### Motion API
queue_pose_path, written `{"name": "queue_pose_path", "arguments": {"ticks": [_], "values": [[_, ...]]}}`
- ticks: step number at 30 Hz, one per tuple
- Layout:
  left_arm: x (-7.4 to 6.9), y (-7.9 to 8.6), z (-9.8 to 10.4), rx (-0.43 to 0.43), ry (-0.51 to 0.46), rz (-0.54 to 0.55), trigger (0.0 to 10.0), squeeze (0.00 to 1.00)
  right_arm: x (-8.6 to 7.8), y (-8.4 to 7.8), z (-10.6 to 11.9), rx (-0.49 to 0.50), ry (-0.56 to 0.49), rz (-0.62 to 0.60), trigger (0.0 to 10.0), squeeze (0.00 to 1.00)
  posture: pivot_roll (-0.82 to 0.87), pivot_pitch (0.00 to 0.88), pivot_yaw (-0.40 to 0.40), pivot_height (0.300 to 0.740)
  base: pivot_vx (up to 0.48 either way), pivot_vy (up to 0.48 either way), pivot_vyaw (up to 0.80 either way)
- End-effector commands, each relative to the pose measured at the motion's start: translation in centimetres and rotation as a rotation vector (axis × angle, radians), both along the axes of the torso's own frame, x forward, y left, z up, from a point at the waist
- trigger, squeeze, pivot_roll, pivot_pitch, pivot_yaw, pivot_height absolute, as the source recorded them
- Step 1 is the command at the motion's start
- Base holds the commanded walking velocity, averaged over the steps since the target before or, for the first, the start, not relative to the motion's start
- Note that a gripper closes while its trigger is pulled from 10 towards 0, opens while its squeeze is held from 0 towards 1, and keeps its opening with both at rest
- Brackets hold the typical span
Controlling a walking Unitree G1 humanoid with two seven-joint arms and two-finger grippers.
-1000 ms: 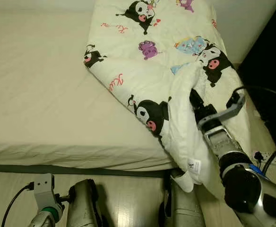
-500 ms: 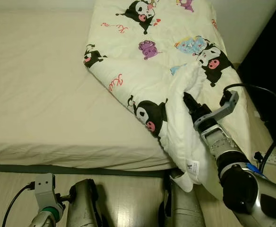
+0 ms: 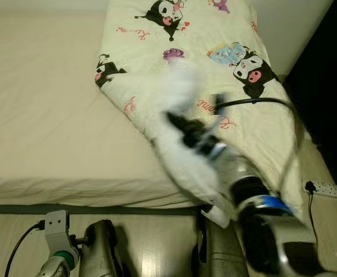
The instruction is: Clean up the room
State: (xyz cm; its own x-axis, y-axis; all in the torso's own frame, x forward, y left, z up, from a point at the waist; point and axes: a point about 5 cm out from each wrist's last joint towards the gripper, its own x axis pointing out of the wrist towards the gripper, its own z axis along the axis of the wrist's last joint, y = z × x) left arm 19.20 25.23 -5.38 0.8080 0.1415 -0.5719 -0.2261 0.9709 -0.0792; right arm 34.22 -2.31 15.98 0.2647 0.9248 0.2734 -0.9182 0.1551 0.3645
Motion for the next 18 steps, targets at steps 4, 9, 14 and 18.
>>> {"name": "queue_pose_path", "arguments": {"ticks": [4, 9, 14, 18], "values": [[-1.7, 0.4, -0.8, -0.005, 0.053, 0.025, 10.0, 0.00, -2.8, 4.5, -0.8, -0.130, -0.101, 0.230, 0.0, 0.00, -0.01, 0.161, 0.033, 0.530, 0.000, 0.000, 0.00], [-2.1, 0.4, -1.0, -0.008, 0.062, 0.030, 10.0, 0.00, -3.5, 5.7, -2.9, -0.299, -0.144, 0.223, 10.0, 0.00, 0.00, 0.167, 0.027, 0.530, 0.000, 0.000, 0.00], [-2.5, 0.1, -1.3, -0.017, 0.071, 0.029, 10.0, 0.00, -4.1, 5.2, -5.7, -0.514, -0.177, 0.195, 10.0, 0.00, 0.00, 0.170, 0.026, 0.530, 0.000, 0.000, 0.00], [-2.9, -0.1, -1.6, -0.021, 0.088, 0.022, 10.0, 0.00, -5.0, 2.7, -8.8, -0.708, -0.181, 0.231, 10.0, 0.00, -0.01, 0.177, 0.029, 0.530, 0.000, 0.000, 0.00]]}}
